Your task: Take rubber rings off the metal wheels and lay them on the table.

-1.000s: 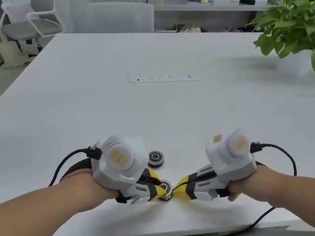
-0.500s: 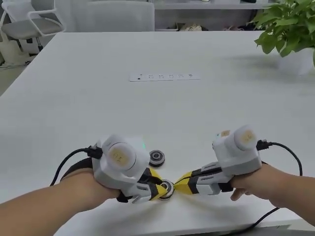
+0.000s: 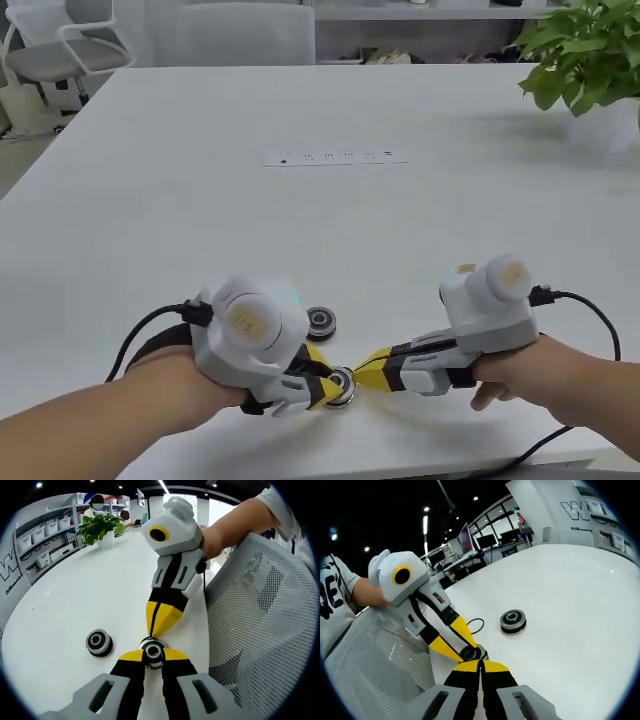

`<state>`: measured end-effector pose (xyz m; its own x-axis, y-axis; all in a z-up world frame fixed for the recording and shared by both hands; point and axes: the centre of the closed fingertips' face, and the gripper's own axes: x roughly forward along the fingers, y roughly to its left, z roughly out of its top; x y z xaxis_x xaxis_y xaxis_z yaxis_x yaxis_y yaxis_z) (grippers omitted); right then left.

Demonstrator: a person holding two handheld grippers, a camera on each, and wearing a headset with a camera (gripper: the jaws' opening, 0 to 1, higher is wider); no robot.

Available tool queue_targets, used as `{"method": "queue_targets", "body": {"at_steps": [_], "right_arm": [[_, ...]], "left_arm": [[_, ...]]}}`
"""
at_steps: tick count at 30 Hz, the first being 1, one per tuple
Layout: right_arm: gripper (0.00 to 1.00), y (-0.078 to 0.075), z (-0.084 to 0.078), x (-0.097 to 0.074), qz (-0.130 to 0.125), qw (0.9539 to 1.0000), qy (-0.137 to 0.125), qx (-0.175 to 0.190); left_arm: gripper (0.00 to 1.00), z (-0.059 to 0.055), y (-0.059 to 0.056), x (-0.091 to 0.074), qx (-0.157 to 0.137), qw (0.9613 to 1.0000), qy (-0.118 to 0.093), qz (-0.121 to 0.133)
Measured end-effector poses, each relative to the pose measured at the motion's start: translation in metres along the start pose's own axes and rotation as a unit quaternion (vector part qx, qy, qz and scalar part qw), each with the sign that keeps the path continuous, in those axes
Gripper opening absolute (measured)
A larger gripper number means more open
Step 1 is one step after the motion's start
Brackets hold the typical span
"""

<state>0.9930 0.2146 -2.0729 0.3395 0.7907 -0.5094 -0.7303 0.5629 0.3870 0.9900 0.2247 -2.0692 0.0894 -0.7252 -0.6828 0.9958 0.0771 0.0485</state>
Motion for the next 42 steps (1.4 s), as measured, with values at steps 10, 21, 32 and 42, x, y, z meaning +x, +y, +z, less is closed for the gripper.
{"method": "queue_targets", "body": {"at_steps": [10, 21, 32, 42], "right_arm": [[0.00, 0.004, 0.003, 0.000, 0.008, 0.9999, -0.005, 0.003], [0.00, 0.013, 0.004, 0.004, 0.025, 0.9997, -0.005, -0.002], [0.00, 0.017, 0.001, 0.007, 0.034, 0.9990, 0.001, -0.030], [0.00, 0.014, 0.004, 0.003, 0.030, 0.9990, -0.006, -0.034]], "left_arm": [[0.07, 0.000, 0.000, 0.000, 0.004, 1.0000, 0.005, 0.003], [0.07, 0.000, 0.000, 0.000, 0.002, 1.0000, 0.005, 0.003], [0.08, 0.001, 0.001, 0.000, -0.001, 1.0000, 0.002, 0.003], [0.08, 0.001, 0.001, 0.000, -0.002, 1.0000, -0.001, 0.001]]}}
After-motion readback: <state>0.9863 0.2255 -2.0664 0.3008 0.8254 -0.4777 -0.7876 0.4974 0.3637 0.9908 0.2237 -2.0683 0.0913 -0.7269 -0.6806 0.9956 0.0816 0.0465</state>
